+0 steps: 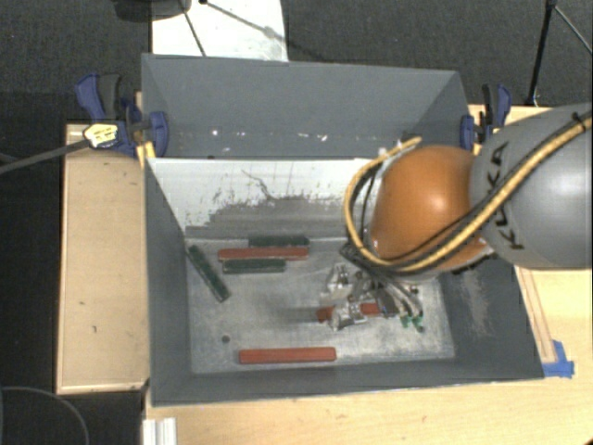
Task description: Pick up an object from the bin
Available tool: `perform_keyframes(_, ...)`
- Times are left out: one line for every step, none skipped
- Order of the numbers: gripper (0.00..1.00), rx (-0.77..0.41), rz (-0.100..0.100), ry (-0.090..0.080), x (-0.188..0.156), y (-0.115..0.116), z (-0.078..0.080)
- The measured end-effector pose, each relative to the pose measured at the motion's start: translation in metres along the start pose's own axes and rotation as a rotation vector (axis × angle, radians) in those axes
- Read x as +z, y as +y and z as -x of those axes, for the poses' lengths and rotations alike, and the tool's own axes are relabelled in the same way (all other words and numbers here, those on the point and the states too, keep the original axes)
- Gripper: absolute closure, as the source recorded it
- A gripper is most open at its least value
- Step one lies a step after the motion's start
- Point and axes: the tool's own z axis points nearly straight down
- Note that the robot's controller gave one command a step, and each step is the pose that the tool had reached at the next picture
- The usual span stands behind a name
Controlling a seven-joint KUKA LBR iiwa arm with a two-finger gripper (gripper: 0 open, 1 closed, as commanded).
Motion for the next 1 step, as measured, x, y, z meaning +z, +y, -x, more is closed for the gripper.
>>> perform_keyframes(1.0, 0.034, 0.0, 0.005, -0.0198, 0.0058, 0.0038)
